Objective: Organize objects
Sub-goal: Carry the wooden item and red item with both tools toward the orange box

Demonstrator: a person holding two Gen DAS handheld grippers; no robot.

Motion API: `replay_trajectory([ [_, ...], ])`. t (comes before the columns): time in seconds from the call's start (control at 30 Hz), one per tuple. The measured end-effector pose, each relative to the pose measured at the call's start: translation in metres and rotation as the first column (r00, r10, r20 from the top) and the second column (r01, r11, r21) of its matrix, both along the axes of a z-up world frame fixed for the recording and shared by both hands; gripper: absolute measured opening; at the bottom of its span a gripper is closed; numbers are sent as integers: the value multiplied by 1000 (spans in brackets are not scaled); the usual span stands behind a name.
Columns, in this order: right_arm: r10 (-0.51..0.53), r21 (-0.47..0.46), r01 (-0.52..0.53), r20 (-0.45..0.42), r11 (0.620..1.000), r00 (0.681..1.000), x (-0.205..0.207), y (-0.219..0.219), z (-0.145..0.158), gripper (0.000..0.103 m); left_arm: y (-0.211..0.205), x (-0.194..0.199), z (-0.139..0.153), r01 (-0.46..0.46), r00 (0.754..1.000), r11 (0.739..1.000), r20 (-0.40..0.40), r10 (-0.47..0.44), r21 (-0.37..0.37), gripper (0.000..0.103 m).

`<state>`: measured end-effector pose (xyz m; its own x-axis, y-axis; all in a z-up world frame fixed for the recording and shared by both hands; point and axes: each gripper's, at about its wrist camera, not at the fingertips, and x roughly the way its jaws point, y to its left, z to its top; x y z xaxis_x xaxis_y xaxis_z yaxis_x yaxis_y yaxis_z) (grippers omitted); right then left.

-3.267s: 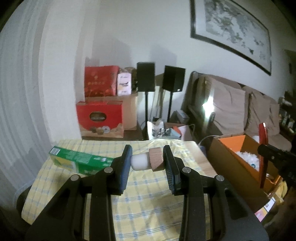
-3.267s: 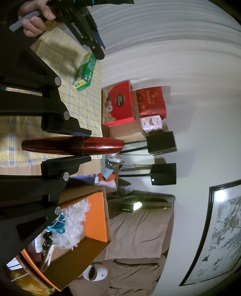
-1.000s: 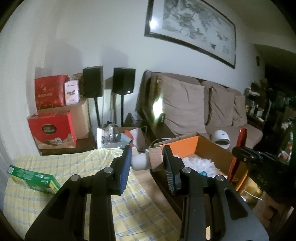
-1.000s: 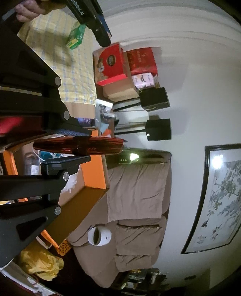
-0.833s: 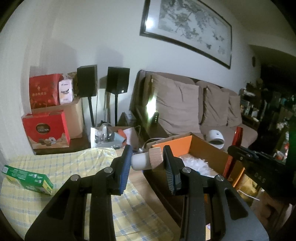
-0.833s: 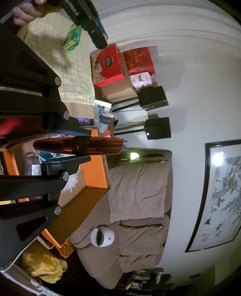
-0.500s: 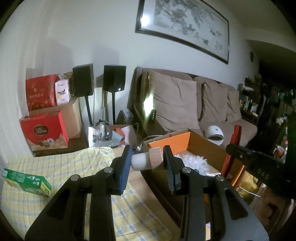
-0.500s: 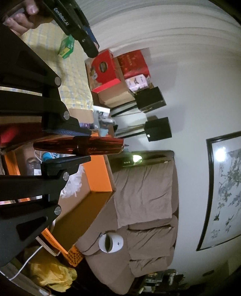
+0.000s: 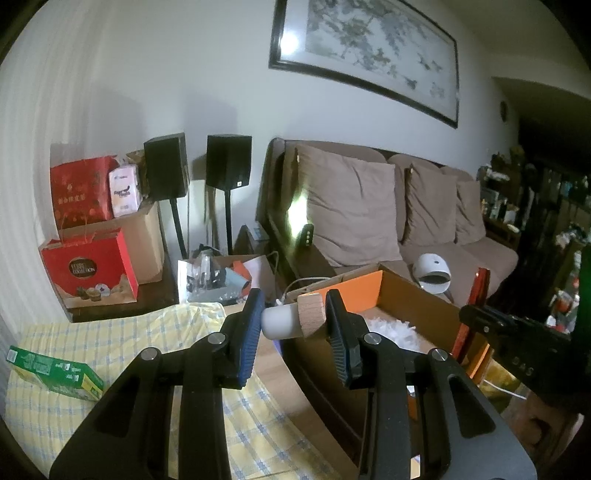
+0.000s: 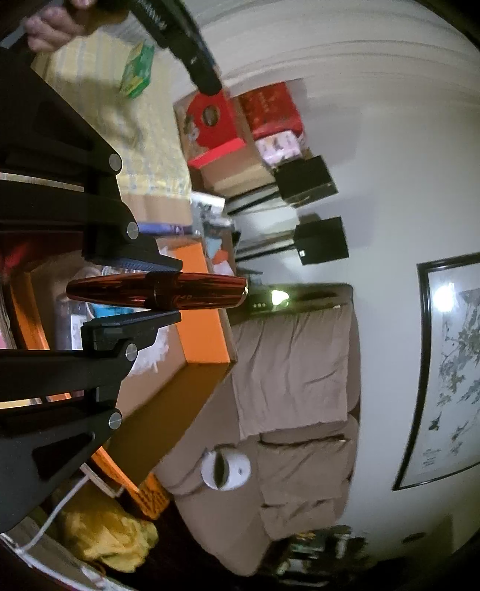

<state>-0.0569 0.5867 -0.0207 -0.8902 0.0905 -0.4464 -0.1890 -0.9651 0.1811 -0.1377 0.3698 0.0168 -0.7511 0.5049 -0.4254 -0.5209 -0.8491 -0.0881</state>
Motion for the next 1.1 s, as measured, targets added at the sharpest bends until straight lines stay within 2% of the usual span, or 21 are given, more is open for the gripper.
replay_trajectory([
  [0.1, -25, 29, 25, 8, 999, 1000, 1, 2, 0, 20, 2, -4, 3, -5, 1000, 1000, 1, 5, 6, 32],
  [0.2, -30, -1, 30, 4, 1000, 1000, 2, 10, -2, 20, 4, -5, 5, -3, 1000, 1000, -8, 3, 7, 32],
  [0.3, -70, 47, 69, 18, 996, 997, 3, 12, -2, 20, 8, -5, 6, 4, 1000, 1000, -11, -4, 6, 32],
  [0.37, -72, 26, 72, 16, 997, 997, 4, 17, -4, 20, 11, -5, 5, 10, 1000, 1000, -8, -10, 5, 32],
  [0.53, -92, 21, 91, 13, 996, 996, 6, 23, -4, 20, 16, -14, 0, 13, 999, 1000, 33, -13, 23, 32],
  [0.67, -154, 132, 148, 31, 980, 988, 4, 20, -4, 20, 20, -21, -8, 1, 998, 1000, 62, -3, 24, 32],
  [0.77, -127, 67, 125, 25, 990, 992, 4, 27, -9, 20, 25, -22, -12, 4, 998, 1000, 65, -5, 15, 32],
  [0.93, -138, 61, 135, 49, 989, 989, 0, 33, -17, 20, 34, -23, -16, 18, 997, 1000, 71, -19, 5, 32],
  [0.97, -147, 65, 143, 54, 988, 988, 0, 34, -19, 20, 36, -23, -17, 21, 997, 1000, 70, -21, 4, 32],
  [1.07, -198, 152, 184, 84, 971, 977, -5, 31, -23, 20, 44, -25, -22, 28, 997, 1000, 70, -27, -11, 32],
  [1.1, -187, 130, 175, 85, 976, 979, -5, 33, -25, 20, 46, -25, -24, 30, 997, 999, 72, -29, -13, 32],
])
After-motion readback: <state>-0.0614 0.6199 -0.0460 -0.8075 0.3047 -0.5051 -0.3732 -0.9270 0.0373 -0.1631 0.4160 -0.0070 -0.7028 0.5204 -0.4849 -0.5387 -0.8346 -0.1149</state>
